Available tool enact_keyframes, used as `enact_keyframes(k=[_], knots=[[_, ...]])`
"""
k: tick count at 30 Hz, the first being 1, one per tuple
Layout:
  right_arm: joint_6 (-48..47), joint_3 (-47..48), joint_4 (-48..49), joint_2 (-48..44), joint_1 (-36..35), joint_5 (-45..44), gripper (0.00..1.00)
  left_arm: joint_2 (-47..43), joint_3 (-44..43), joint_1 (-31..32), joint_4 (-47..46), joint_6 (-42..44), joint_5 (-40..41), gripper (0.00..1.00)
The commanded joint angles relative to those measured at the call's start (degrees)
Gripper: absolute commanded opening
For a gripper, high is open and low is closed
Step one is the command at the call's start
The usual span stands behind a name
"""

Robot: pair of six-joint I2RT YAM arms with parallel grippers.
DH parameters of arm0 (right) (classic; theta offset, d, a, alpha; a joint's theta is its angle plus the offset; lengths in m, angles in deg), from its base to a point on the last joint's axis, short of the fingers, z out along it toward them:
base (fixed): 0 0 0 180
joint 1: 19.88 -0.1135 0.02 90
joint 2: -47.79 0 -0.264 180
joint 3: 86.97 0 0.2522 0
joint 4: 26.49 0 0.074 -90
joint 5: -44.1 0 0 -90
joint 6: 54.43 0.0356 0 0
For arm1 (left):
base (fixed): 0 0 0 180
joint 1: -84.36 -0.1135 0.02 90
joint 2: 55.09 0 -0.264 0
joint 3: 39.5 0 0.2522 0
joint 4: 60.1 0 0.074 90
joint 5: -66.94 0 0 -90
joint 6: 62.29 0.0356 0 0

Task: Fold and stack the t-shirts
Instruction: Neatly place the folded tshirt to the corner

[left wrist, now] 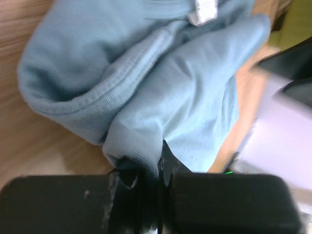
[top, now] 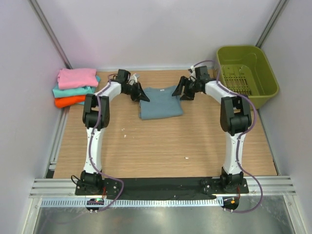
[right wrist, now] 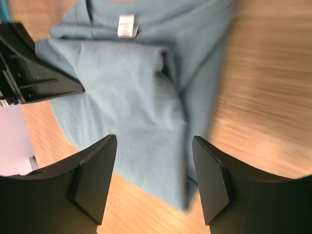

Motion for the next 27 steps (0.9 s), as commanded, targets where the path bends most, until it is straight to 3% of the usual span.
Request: enact_keyframes(k=[1,5,7,11,16,27], knots=[[-6.9,0.5,-2.0,-13.9,4.7,-5.8,0.70,-10.1,-5.8,-1.3,12.0,18.0,4.7,0.00],[-12.7,-5.0,-4.6,-23.2,7.5,-9.4,0.74,-9.4,-17.1,-2.7,33.1,38.2,13.8,0.00],[-14.9,-9.1,-5.7,-29.0,8.0,-13.1,0.80,-8.0,-23.4,-5.7,40.6,39.8,15.0,0.00],[-18.0,-18.3,-5.4,-39.4,8.6,-16.1,0.83,-11.5,-21.3,-9.9,41.0,42.3,21.1,0.00],[-17.2,-30.1,-3.9,-50.7,10.2,-16.4,0.83,-7.4,-33.8,-12.7,49.6,48.0,28.8,0.00],[-10.3,-40.8,-3.5,-60.7,17.4,-9.7,0.83,-9.8,-38.5,-13.0,39.8,49.7,40.8,0.00]])
